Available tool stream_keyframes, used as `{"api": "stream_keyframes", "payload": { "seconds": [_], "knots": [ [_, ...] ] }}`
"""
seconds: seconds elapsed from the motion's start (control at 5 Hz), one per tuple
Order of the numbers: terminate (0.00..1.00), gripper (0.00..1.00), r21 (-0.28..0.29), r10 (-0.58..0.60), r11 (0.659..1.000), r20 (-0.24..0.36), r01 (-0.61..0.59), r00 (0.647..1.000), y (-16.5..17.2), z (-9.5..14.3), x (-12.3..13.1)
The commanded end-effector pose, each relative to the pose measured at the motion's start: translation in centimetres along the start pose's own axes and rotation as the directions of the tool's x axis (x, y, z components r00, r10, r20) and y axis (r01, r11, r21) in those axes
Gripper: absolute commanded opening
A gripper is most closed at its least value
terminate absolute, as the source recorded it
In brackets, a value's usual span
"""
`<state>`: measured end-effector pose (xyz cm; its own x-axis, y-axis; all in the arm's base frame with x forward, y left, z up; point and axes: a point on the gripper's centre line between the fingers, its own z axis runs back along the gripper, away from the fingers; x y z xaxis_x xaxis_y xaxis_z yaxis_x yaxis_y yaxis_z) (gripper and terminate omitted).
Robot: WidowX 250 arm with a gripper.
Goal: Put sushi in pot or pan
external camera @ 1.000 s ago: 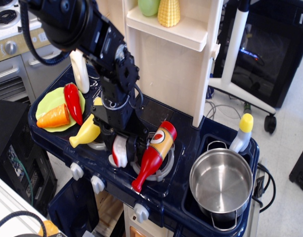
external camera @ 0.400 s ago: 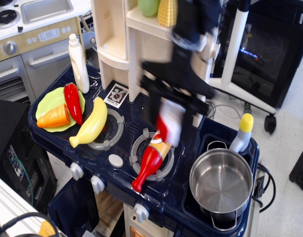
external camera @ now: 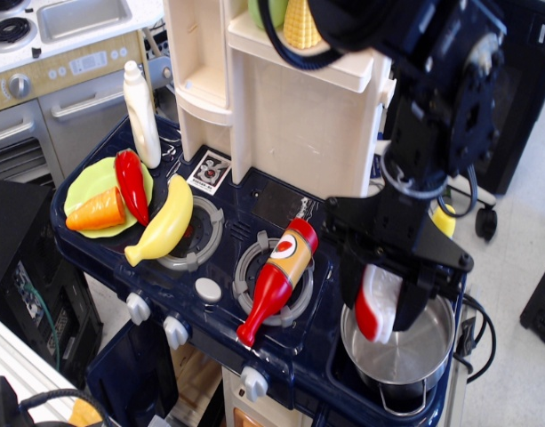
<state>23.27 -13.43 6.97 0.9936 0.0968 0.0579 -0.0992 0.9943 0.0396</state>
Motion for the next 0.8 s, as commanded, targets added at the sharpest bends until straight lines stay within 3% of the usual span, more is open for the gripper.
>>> {"api": "stream_keyframes", "payload": {
  "seconds": [0.0, 0.4, 0.6],
  "knots": [
    [0.0, 1.0, -0.03, -0.123, 0.992, 0.064, 0.125, 0.99, -0.06, 0.12, 1.1],
    [0.0, 1.0, -0.03, -0.123, 0.992, 0.064, 0.125, 0.99, -0.06, 0.12, 1.1],
    [1.0, 1.0, -0.03, -0.123, 0.992, 0.064, 0.125, 0.99, -0.06, 0.12, 1.1]
  ]
}}
